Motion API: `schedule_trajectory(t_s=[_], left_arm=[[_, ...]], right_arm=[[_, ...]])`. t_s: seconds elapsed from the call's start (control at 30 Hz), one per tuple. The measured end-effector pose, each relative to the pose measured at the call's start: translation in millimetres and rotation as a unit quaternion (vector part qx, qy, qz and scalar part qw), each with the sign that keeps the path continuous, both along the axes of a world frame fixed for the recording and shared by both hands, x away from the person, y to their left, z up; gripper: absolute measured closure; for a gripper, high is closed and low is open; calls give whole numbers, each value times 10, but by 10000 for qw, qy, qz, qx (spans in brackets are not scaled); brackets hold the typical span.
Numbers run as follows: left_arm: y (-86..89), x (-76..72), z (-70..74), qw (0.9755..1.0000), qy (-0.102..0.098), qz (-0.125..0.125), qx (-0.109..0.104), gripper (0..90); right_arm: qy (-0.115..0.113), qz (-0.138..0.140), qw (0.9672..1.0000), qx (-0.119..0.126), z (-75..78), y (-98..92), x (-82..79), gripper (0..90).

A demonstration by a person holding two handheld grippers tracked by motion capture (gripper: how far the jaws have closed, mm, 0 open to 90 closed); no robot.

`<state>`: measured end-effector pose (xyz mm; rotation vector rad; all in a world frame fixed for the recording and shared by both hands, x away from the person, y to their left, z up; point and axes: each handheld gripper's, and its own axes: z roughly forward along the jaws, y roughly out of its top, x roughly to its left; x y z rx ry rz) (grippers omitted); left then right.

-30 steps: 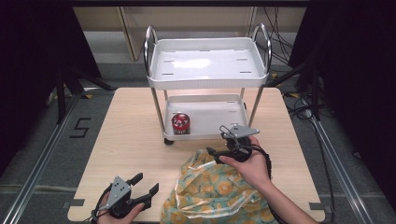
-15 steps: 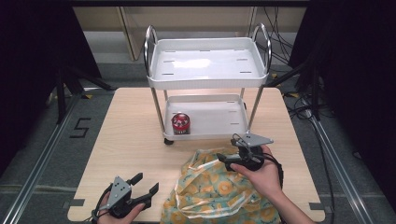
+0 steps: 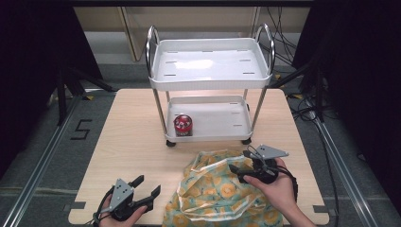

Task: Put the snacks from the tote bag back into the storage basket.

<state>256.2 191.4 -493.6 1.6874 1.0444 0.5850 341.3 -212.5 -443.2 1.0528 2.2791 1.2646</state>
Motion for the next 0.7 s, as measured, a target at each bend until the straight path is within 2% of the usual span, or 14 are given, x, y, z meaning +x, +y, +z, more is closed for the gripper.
schedule_trajectory(t_s=[0.1,0.13,0.17,0.2,0.33,0.4,0.47,0.5,0.57,0.63,0.67,0.7], left_arm=[[-6,-4,0,10000,15,18,5,281],[-2,-3,-1,10000,21,8,22,281],[-5,0,-5,10000,2,8,-7,282],[-1,2,-5,10000,9,-8,10,281],[-8,-2,-8,10000,26,2,1,281],[-6,1,-6,10000,13,-43,36,281],[-10,2,-9,10000,15,-58,20,282],[-12,5,-11,10000,9,-82,12,282],[-19,4,-13,10000,13,-72,3,282],[-29,2,-15,9999,17,-106,41,282],[-43,1,-21,9999,34,-88,-42,282],[-34,6,-27,9999,40,-129,10,282]], right_arm=[[3,31,10000,6,-42,-20,-15,259],[-92,19,10000,-11,-59,-30,-9,259],[31,-2,10000,25,-61,-30,-31,259],[-41,24,10000,50,-81,-31,-28,259],[-26,34,9999,132,-148,-42,-58,259],[-68,37,9998,161,-182,-55,-65,261],[-221,88,9996,124,-213,-72,-55,262],[-228,10,9996,164,-228,-64,-68,261],[-298,11,9994,166,-256,-59,-73,262],[-305,8,9992,268,-274,-40,-94,266],[-475,41,9985,264,-287,-40,-85,270],[-363,-1,9988,334,-287,-25,-110,269]])
